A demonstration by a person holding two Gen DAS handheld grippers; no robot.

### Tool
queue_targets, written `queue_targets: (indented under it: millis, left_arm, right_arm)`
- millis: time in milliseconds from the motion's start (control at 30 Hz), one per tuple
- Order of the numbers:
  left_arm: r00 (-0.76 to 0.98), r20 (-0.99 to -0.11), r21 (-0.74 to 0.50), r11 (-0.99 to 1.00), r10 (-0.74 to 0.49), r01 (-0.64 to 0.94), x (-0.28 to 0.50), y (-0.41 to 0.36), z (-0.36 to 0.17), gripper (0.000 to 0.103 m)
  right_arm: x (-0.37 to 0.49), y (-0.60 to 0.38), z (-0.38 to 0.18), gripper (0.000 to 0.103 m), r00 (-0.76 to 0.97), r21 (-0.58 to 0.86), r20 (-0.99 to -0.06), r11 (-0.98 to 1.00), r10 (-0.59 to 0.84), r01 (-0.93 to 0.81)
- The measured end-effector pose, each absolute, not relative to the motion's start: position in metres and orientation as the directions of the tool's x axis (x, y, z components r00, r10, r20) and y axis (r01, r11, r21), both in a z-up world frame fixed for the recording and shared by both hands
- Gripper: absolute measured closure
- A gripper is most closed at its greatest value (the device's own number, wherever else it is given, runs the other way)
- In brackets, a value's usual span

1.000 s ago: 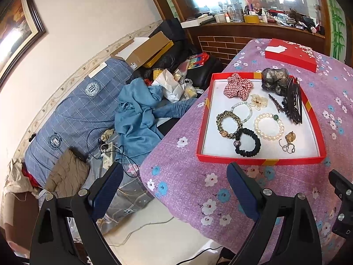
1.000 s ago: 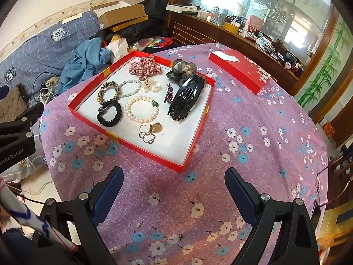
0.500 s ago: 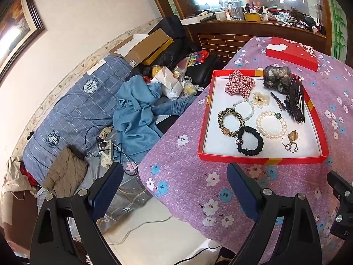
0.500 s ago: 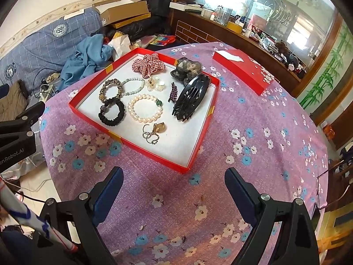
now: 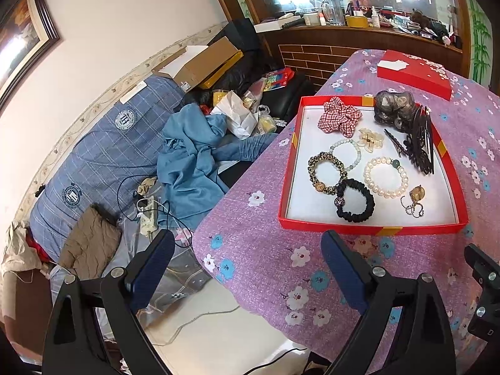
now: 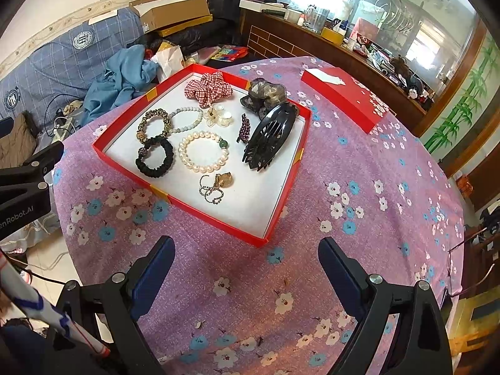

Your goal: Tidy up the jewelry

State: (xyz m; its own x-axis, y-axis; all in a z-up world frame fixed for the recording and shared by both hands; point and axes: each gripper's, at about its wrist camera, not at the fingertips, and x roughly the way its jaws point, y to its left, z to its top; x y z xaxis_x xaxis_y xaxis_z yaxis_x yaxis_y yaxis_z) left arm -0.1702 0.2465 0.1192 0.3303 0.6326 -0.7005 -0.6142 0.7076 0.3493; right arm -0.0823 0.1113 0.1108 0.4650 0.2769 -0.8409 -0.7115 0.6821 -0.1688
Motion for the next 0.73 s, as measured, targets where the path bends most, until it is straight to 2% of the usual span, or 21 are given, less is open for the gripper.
queue_targets:
  millis: [467, 733]
  left_arm:
    - [0.340, -0.722, 0.344, 0.739, 0.602, -0.580, -0.153, 0.245, 0.105, 0.009]
    - [0.415, -0.688, 0.388, 0.785, 0.595, -0.483, -0.122, 0.210, 0.107, 0.009]
  right_arm:
    - [-0.074, 0.100, 0.103, 0.008, 0.459, -0.172, -0.857, 0.707, 0.236, -0.686]
    - [-0.051, 0.043, 0.093, 0.008, 0.447, -0.118, -0.880, 0.837, 0.161, -0.534]
